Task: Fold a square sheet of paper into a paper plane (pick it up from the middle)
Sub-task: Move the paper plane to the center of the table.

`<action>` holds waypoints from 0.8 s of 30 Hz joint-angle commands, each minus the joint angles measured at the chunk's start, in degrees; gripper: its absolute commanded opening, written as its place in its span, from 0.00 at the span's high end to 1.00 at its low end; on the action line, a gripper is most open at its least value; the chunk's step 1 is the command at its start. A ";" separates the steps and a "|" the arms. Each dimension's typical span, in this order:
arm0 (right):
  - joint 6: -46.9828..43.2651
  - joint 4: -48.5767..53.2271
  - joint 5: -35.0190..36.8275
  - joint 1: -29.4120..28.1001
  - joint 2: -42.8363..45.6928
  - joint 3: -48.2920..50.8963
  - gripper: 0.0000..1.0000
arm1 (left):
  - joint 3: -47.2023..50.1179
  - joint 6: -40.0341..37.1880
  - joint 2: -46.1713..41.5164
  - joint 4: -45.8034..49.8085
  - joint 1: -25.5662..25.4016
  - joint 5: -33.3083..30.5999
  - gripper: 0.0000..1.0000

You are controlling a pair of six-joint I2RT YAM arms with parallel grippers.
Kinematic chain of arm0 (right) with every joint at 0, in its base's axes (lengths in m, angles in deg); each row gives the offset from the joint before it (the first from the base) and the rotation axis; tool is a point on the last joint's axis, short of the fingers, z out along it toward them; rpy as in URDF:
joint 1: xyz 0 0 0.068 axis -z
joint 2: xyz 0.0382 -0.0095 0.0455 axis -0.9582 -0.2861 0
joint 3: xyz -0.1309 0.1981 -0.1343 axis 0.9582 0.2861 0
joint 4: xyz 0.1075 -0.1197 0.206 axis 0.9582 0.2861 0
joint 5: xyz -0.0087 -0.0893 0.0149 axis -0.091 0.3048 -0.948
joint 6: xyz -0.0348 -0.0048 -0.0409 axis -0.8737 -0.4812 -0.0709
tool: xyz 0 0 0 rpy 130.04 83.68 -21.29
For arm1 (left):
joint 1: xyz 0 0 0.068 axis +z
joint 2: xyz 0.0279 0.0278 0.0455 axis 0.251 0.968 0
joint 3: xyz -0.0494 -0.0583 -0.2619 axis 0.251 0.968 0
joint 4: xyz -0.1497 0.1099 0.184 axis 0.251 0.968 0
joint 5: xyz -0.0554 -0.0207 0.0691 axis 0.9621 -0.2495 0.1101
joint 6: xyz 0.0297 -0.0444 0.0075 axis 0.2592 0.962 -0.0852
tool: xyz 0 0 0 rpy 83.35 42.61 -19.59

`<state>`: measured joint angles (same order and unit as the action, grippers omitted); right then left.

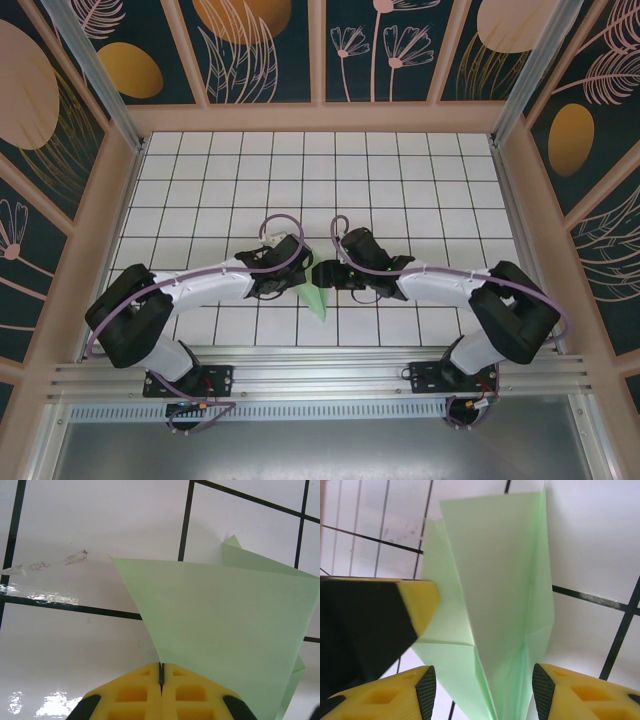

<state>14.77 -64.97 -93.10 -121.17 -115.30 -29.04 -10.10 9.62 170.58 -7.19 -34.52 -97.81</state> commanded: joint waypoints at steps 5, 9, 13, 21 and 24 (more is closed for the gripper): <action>-1.91 -1.05 -1.96 -1.92 -2.81 -0.68 0.46 | 0.35 -0.28 -1.15 -1.20 0.48 -0.86 1.00; -2.05 0.17 -0.51 -2.69 -5.01 -1.67 0.46 | 0.22 -0.38 -1.07 -1.24 0.52 -0.80 1.00; -2.24 -0.07 -1.52 -3.31 -6.84 -2.25 0.48 | 0.31 -0.40 -0.97 -1.38 0.54 -0.72 1.00; -3.84 3.65 0.84 -4.74 -9.63 -4.66 0.62 | 0.29 -0.24 -0.82 -1.46 0.55 -0.64 1.00; -4.81 5.84 1.98 -5.59 -11.46 -6.58 0.69 | 0.36 -0.18 -0.97 -1.60 0.59 -0.62 1.00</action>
<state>11.62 -62.72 -92.99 -125.78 -124.93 -33.15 -9.93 9.62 170.43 -7.92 -34.30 -97.77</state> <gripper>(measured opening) 0.325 0.064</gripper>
